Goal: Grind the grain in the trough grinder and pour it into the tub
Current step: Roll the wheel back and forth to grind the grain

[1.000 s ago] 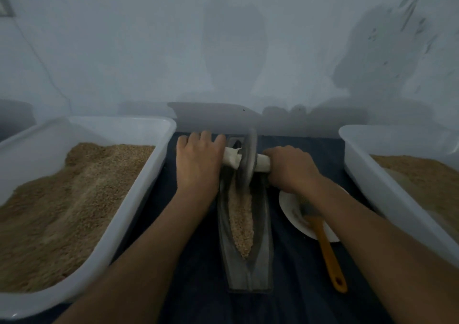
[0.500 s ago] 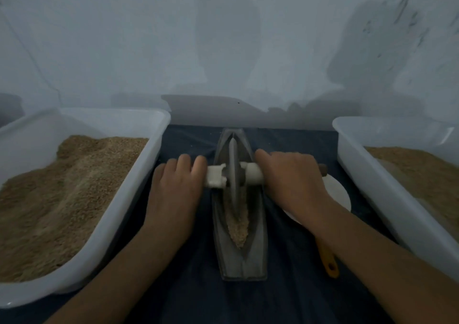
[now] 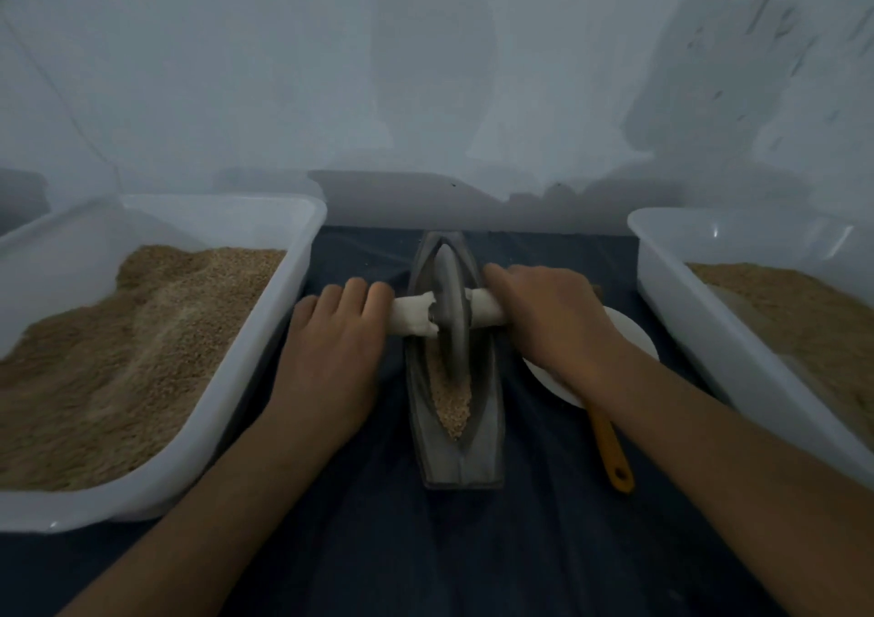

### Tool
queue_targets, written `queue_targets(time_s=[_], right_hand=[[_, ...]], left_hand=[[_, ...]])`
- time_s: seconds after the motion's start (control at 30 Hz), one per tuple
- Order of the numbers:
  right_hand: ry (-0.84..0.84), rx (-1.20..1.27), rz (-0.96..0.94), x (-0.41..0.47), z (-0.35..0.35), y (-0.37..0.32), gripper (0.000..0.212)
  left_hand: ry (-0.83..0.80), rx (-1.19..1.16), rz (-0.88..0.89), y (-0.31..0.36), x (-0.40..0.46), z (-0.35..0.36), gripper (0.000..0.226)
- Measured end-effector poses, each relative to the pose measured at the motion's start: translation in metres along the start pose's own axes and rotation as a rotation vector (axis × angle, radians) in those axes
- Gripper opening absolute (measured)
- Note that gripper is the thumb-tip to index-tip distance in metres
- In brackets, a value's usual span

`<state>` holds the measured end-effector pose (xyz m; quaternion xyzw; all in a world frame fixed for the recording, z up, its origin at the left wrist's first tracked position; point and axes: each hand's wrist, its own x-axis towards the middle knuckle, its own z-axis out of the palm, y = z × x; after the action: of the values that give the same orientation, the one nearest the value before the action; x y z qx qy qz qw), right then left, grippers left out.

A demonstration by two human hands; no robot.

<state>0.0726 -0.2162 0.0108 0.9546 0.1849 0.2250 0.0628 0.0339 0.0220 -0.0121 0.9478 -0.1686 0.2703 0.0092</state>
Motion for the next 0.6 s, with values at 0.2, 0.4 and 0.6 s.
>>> queue_targets(time_s=[0.2, 0.4, 0.6], right_hand=[[0.149, -0.106, -0.118, -0.033, -0.019, -0.009, 0.043], [-0.053, -0.056, 0.077, 0.015, 0.005, 0.000, 0.024], [-0.096, 0.000, 0.176, 0.043, 0.018, 0.009, 0.024]], left_hand=[[-0.112, -0.068, 0.003, -0.003, -0.028, -0.018, 0.052], [-0.144, 0.081, -0.088, -0.005, 0.030, 0.008, 0.046], [-0.151, 0.095, -0.152, -0.004, 0.070, 0.020, 0.041]])
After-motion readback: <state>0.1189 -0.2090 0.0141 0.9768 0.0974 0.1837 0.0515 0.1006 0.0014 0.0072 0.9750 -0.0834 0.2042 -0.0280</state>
